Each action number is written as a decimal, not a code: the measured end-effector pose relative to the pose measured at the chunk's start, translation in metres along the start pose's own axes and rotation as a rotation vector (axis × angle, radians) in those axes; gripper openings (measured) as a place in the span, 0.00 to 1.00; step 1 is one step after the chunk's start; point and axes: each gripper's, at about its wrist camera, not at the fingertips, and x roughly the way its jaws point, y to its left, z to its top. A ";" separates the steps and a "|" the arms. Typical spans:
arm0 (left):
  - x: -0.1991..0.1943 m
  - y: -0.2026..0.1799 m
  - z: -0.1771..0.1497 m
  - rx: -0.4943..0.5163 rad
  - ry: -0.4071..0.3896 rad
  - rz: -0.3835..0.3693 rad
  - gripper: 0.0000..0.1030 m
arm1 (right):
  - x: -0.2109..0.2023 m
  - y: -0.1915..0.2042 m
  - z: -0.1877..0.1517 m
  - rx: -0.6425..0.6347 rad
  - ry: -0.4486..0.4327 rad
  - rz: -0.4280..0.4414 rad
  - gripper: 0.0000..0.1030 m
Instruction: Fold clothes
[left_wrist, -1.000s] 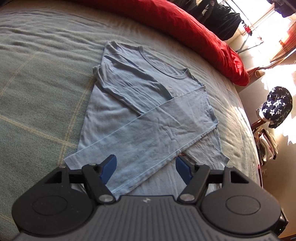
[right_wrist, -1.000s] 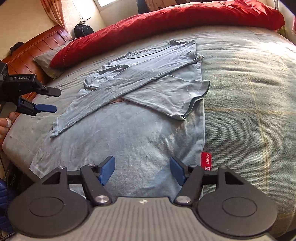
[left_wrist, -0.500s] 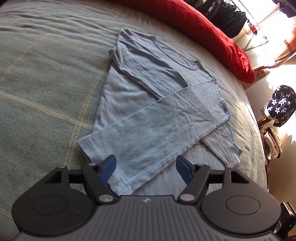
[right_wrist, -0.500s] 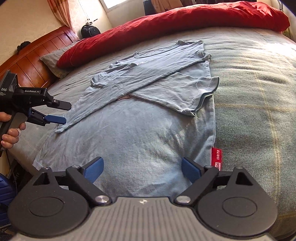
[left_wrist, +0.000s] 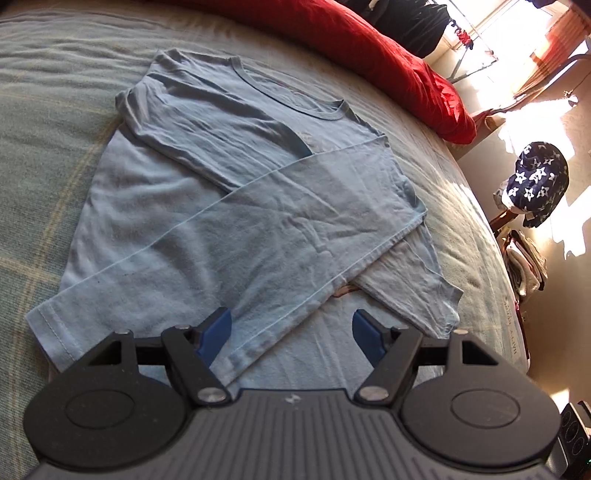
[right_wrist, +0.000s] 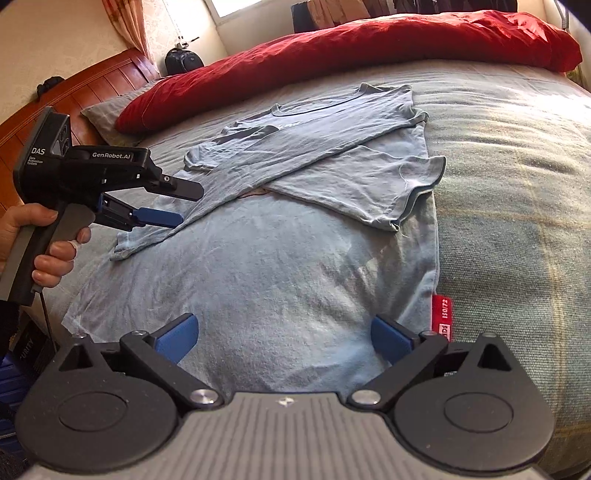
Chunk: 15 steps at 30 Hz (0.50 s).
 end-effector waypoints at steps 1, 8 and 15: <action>-0.003 -0.001 0.004 -0.008 0.003 -0.013 0.70 | -0.001 0.002 0.000 -0.009 0.000 -0.003 0.99; -0.013 -0.025 0.063 0.037 -0.067 -0.092 0.74 | -0.005 0.004 0.005 -0.018 -0.005 0.013 0.99; 0.049 -0.009 0.127 -0.039 -0.029 -0.099 0.74 | -0.010 0.000 0.027 -0.022 -0.052 0.006 0.99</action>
